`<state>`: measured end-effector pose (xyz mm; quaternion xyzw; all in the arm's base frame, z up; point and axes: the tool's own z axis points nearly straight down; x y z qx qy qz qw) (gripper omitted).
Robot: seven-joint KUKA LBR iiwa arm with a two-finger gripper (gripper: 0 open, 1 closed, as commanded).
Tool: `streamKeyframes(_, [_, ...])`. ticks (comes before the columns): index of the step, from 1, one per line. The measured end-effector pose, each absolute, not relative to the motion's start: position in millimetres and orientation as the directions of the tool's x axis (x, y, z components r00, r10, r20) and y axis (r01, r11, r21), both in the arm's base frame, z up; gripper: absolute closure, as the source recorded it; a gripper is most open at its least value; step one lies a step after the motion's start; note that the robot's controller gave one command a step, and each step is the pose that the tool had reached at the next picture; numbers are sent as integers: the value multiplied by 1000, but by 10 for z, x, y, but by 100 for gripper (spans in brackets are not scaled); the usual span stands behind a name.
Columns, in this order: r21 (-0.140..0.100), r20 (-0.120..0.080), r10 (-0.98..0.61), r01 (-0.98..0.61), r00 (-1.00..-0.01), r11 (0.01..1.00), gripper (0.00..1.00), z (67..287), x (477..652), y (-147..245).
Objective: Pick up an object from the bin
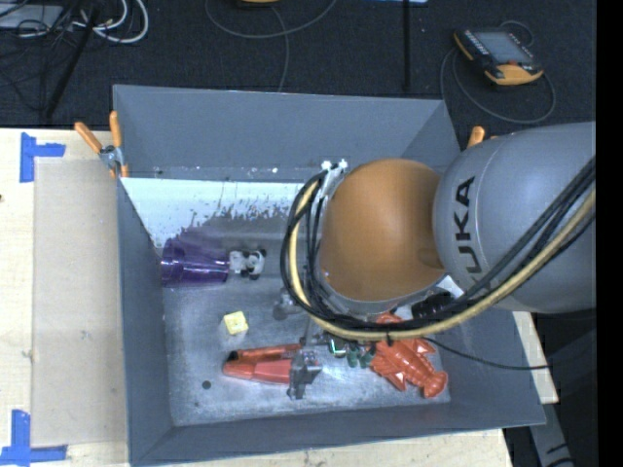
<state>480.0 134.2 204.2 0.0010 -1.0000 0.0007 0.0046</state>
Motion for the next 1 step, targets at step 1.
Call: streamKeyframes(1, [0,2,2,2,-1000,1000,0,2075,4818,1334])
